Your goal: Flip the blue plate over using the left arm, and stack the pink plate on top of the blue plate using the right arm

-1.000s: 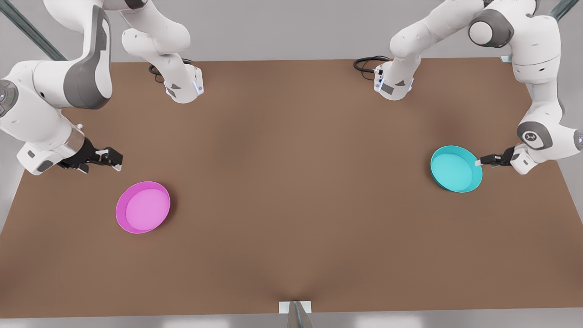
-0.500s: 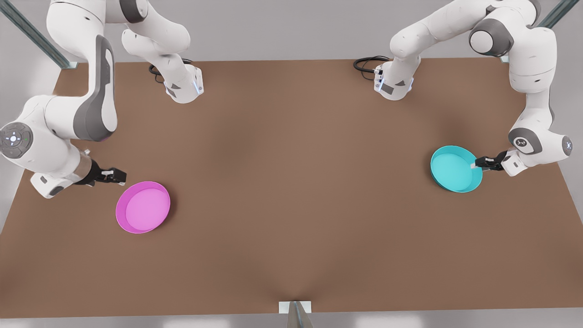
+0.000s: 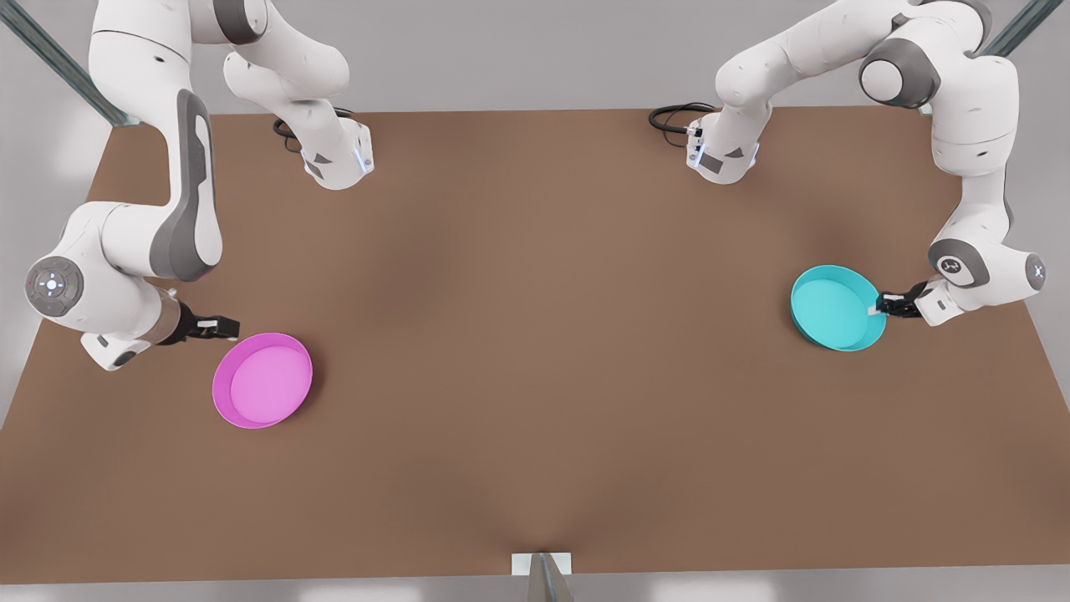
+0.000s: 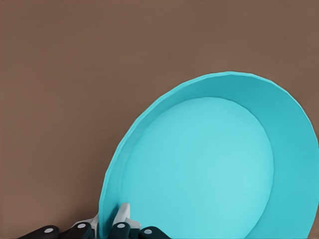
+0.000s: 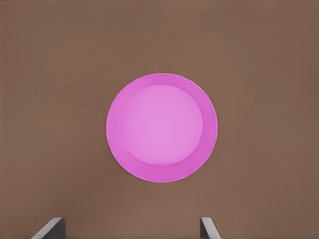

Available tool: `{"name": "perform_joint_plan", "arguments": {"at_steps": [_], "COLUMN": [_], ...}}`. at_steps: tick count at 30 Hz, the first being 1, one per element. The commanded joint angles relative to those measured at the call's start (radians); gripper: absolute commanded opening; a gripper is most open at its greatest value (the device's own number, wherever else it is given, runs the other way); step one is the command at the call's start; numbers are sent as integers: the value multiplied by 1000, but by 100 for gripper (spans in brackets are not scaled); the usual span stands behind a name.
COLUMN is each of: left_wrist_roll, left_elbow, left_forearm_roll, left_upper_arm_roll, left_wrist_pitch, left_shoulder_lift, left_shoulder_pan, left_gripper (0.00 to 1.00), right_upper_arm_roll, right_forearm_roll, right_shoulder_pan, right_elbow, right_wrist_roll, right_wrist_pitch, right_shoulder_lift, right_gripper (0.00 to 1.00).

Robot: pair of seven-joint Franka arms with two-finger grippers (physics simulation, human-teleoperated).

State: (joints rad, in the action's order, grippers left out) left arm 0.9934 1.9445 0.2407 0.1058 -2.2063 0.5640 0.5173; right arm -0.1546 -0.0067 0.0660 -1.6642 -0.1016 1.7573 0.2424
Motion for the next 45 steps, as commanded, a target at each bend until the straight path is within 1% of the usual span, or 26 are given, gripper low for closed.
{"name": "perform_joint_plan", "arguments": {"at_steps": [1, 7, 11, 12, 15, 16, 17, 19, 20, 21, 23, 24, 25, 27, 28, 29, 31, 33, 35, 36, 39, 41, 43, 44, 45], "left_wrist_roll": [48, 22, -64, -104, -347, -441, -581, -846, -964, -1084, -1291, -1357, -1457, -1520, -1550, -1584, -1651, -1713, -1805, -1843, -1943, -1992, -2041, -2041, -2043], "left_elbow": [-1, -13, -21, -47, -170, -228, -303, -400, -437, -470, -547, -596, -670, -740, -745, -743, -743, -743, -746, -776, -947, -1041, -1044, -1084, -1086], "left_forearm_roll": [3, 0, -15, -23, -133, -161, -213, -296, -324, -380, -557, -653, -776, -1012, -1122, -1276, -1403, -1512, -1542, -1542, -1531, -1529, -1531, -1532, -1534], "left_upper_arm_roll": [0, 0, 0, 2, -11, -11, -12, -11, -11, -11, -11, -11, -11, -9, -9, -11, -9, -11, -9, -9, -14, -60, -78, -77, -77], "left_wrist_pitch": [2, 53, 99, 140, 324, 405, 488, 605, 649, 697, 815, 892, 984, 1128, 1165, 1186, 1303, 1407, 1433, 1444, 1441, 1424, 1389, 1376, 1357], "left_shoulder_lift": [-1, -36, -107, -115, -141, -151, -154, -153, -150, -144, -127, -107, -47, 53, 82, 128, 191, 249, 307, 344, 476, 557, 577, 611, 620], "left_shoulder_pan": [0, -22, -68, -83, -141, -198, -259, -433, -505, -583, -732, -818, -925, -1071, -1132, -1217, -1321, -1398, -1462, -1484, -1513, -1516, -1528, -1537, -1548], "left_gripper": [21, 21, 21, 21, 21, 21, 21, 21, 21, 21, 21, 21, 21, 21, 21, 21, 21, 21, 21, 21, 21, 21, 21, 21, 21], "right_upper_arm_roll": [0, 0, 0, 0, 0, 0, 0, 0, 0, -2, 0, 0, 0, 3, 3, 3, 3, 1, 1, 3, 3, 4, 4, 4, 7], "right_forearm_roll": [1, 2, 8, 8, 8, 8, 8, 65, 71, 71, 71, 74, 138, 157, 195, 246, 287, 312, 312, 310, 310, 312, 312, 312, 312], "right_shoulder_pan": [0, -12, -12, -12, -12, -14, -67, -213, -245, -256, -270, -270, -278, -275, -281, -298, -293, -285, -284, -282, -282, -282, -282, -284, -284], "right_elbow": [-2, -15, -29, -29, -29, -29, -31, -20, -19, -19, -19, -25, -28, -31, -32, -32, -29, -29, -28, -31, -28, -28, -31, -32, -37], "right_wrist_roll": [-30, -47, -47, -47, -47, -50, -148, -332, -380, -395, -434, -441, -495, -507, -532, -578, -564, -564, -572, -578, -581, -581, -581, -583, -583], "right_wrist_pitch": [19, 31, 45, 45, 47, 56, 97, 126, 139, 165, 244, 260, 283, 321, 333, 355, 421, 426, 436, 459, 464, 476, 476, 475, 475], "right_shoulder_lift": [-2, 0, -2, -2, 0, 1, 23, 54, 69, 96, 172, 216, 251, 282, 304, 328, 367, 370, 382, 388, 397, 413, 417, 417, 419], "right_gripper": [100, 100, 100, 100, 100, 100, 100, 100, 100, 100, 100, 100, 100, 100, 100, 100, 100, 100, 100, 100, 100, 100, 100, 100, 100]}}
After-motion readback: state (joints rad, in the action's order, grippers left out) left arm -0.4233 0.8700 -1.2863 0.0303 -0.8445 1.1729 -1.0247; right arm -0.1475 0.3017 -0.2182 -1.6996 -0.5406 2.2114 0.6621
